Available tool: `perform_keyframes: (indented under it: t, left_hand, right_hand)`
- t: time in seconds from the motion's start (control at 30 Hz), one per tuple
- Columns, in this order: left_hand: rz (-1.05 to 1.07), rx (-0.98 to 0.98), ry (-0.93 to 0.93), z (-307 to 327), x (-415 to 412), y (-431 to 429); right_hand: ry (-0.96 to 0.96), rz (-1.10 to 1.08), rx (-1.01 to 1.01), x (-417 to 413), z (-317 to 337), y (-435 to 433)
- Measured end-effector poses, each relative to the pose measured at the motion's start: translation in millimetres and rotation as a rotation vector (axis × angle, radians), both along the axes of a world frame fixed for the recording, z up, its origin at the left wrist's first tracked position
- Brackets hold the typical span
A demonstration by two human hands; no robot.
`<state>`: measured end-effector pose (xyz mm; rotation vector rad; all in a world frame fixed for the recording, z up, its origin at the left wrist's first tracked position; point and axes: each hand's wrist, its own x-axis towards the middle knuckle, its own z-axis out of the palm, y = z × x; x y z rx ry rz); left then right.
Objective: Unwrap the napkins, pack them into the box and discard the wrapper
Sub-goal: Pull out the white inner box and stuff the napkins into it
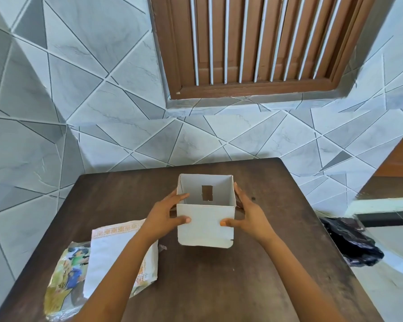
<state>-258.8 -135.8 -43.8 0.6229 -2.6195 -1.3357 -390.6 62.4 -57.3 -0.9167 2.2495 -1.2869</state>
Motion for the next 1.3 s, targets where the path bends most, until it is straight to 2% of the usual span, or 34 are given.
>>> perform_keyframes:
  t: [0.1,0.2,0.3,0.4,0.67,0.77,0.87,0.97,1.1,1.2,1.3]
  left_hand:
    - [0.065,-0.097,0.056,-2,4,4]
    - [0.064,-0.097,0.04,-3,17,8]
    - [0.099,-0.048,0.024,-7,28,16]
    - [0.19,0.038,0.095,-11,32,23]
    - [0.256,0.05,0.155,-13,31,36]
    - [0.244,0.079,0.135,-14,35,36]
    - [0.233,0.086,0.097,-13,42,33]
    - [0.257,0.122,0.082,-7,52,28]
    - [0.338,0.061,0.103,3,75,9]
    - [0.432,0.031,0.109,4,102,-14]
    - [0.612,0.064,0.091,-2,135,-39]
  right_hand:
    - [0.121,-0.093,0.005,10,0,4]
    - [0.169,-0.152,0.016,28,-7,14]
    - [0.168,-0.158,0.0,43,-16,18]
    - [0.144,-0.191,-0.019,44,-15,15]
    - [0.092,-0.152,0.013,42,-4,9]
    - [0.247,-0.193,0.175,41,-5,9]
    - [0.287,-0.25,0.374,47,5,6]
    - [0.376,-0.262,0.371,64,30,-8]
    - [0.426,-0.08,0.232,103,61,-42]
    - [0.256,0.109,0.152,137,73,-69]
    - [0.108,0.297,0.129,165,69,-93]
